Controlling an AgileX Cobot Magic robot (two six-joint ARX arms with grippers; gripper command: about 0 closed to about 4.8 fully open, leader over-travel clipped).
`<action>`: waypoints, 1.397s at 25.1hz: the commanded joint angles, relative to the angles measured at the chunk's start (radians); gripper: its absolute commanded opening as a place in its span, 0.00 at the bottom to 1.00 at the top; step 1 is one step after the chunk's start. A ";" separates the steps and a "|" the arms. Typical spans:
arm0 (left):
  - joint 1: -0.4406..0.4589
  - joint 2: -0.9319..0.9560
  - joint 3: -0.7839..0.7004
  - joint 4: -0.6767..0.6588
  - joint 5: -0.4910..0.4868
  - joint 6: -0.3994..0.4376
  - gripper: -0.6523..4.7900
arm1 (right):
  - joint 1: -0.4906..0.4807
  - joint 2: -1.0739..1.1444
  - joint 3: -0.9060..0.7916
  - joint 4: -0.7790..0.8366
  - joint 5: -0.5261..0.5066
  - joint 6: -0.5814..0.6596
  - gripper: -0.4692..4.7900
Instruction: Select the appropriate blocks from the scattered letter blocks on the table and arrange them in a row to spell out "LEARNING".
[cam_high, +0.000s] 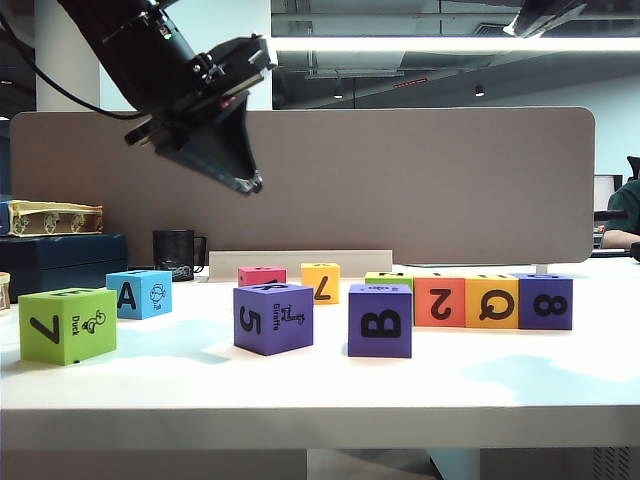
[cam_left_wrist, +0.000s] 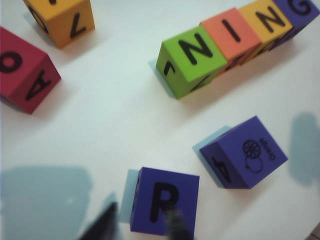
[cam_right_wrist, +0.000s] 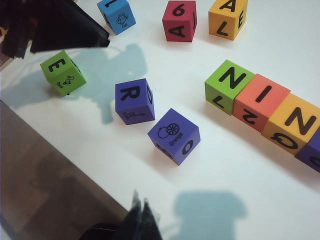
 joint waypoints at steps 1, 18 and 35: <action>-0.005 0.019 0.007 -0.020 0.002 0.008 0.50 | 0.001 -0.002 0.005 0.009 -0.002 -0.003 0.09; -0.078 0.157 0.010 -0.027 -0.064 0.138 1.00 | 0.001 0.002 0.005 0.009 -0.003 -0.003 0.09; -0.080 0.269 0.010 0.024 -0.135 0.134 0.69 | 0.001 0.002 0.005 0.009 0.000 -0.003 0.09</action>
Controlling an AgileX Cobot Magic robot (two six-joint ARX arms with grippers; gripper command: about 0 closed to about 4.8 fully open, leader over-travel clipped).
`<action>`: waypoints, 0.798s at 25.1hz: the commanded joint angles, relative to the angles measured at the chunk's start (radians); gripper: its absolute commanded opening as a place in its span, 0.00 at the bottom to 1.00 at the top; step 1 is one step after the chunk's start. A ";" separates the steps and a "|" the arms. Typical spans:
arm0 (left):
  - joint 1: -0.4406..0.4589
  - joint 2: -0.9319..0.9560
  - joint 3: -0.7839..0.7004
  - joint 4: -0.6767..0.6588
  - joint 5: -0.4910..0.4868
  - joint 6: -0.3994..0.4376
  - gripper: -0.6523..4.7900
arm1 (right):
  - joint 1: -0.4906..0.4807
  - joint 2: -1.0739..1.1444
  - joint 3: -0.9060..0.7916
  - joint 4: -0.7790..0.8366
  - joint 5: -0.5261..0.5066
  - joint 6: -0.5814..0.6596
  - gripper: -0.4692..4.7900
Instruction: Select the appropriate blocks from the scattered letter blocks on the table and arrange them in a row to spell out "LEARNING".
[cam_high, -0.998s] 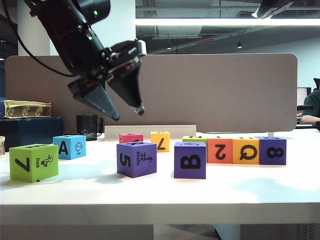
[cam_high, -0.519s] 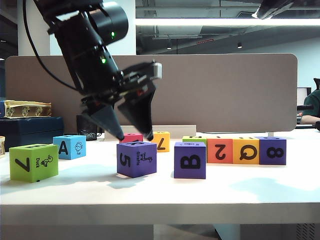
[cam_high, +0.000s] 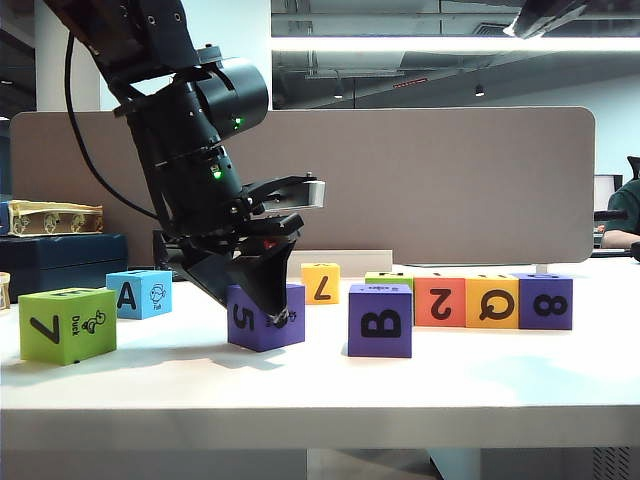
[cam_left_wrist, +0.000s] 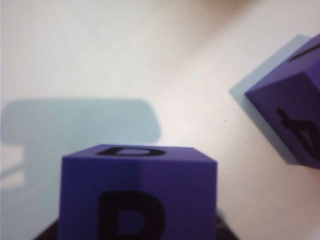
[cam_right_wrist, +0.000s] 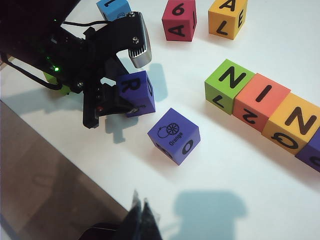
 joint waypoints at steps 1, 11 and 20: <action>-0.004 -0.002 0.003 0.014 0.001 0.000 0.67 | 0.001 -0.001 0.005 0.009 0.000 -0.003 0.09; -0.006 -0.002 0.047 0.059 0.002 -0.069 0.61 | 0.001 0.000 0.005 0.009 0.001 -0.003 0.09; -0.004 0.027 0.132 0.133 0.001 -0.227 0.61 | 0.001 0.001 0.005 0.009 0.001 -0.003 0.09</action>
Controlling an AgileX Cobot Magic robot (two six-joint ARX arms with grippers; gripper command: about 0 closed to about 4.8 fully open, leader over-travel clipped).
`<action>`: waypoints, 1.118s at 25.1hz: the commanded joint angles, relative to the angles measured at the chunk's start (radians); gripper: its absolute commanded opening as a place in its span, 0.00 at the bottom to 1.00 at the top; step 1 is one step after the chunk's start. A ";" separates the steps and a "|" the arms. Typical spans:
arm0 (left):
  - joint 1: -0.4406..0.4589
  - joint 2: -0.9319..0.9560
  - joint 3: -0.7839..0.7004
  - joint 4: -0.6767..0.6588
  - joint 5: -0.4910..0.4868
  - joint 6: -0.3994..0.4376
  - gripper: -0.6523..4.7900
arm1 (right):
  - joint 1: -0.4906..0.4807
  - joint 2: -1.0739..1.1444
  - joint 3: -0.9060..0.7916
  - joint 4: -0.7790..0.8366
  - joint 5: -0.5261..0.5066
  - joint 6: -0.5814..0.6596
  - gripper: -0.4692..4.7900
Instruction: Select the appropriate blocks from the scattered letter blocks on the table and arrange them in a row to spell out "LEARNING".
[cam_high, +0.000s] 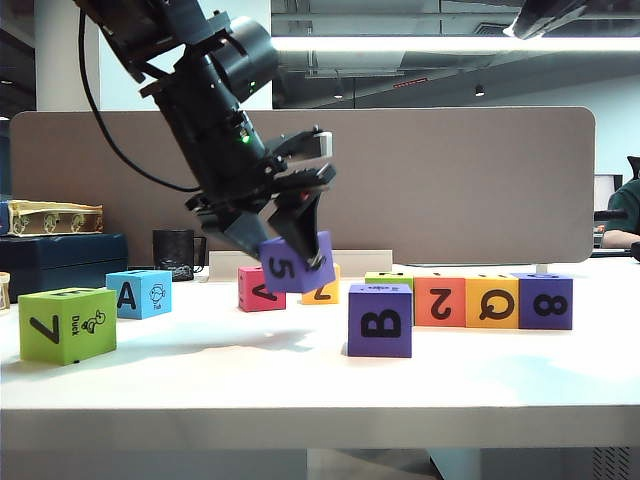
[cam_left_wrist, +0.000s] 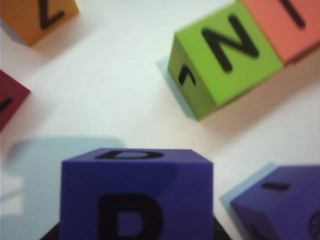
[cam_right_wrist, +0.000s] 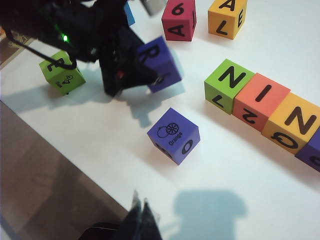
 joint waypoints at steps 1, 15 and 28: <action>-0.002 0.031 0.051 0.012 0.000 -0.080 0.61 | 0.001 0.000 0.005 0.010 0.000 -0.003 0.09; -0.002 0.200 0.275 -0.114 -0.049 -0.307 0.61 | 0.001 0.006 0.005 0.008 0.000 -0.003 0.09; -0.015 0.253 0.275 -0.069 -0.066 -0.359 0.63 | 0.001 0.011 0.005 0.008 -0.001 -0.003 0.09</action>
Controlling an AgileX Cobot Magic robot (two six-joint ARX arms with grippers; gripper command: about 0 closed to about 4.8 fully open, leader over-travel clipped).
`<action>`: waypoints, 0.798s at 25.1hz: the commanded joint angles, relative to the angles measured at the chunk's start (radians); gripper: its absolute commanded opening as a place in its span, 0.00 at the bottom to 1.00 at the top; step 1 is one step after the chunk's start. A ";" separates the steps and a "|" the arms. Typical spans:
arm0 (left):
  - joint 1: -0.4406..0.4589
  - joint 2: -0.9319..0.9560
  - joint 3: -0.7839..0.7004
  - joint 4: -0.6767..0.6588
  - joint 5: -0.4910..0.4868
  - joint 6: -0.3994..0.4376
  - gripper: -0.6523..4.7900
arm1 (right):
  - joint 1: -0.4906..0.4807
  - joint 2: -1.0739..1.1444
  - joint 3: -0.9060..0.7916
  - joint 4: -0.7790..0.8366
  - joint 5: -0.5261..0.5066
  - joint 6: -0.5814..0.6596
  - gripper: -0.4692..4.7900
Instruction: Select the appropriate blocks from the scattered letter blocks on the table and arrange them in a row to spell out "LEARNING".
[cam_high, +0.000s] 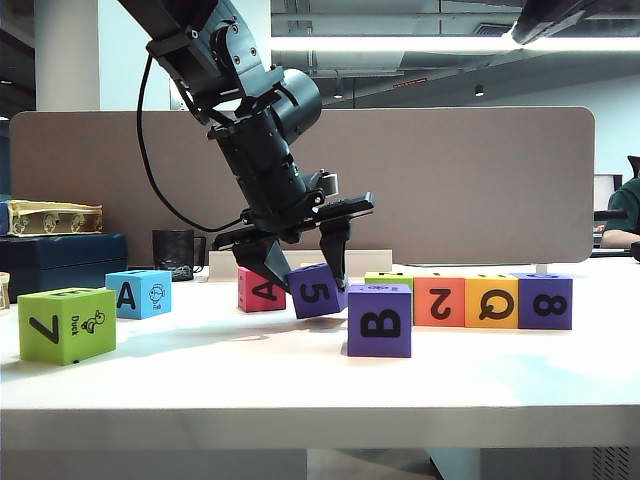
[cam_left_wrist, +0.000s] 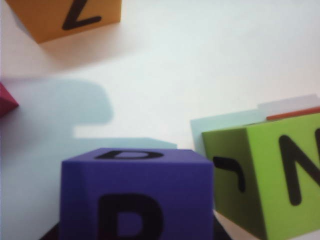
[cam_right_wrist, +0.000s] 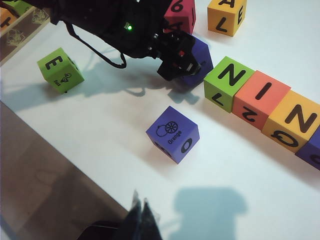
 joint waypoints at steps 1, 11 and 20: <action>-0.005 0.003 0.002 0.018 0.004 -0.005 0.63 | 0.001 0.001 0.005 0.008 -0.001 -0.003 0.09; -0.006 0.002 0.006 0.018 0.007 -0.002 0.76 | 0.001 0.001 0.005 -0.013 -0.001 -0.003 0.09; 0.003 0.002 0.154 -0.112 0.006 0.056 0.88 | 0.001 0.001 0.005 -0.013 -0.001 -0.003 0.09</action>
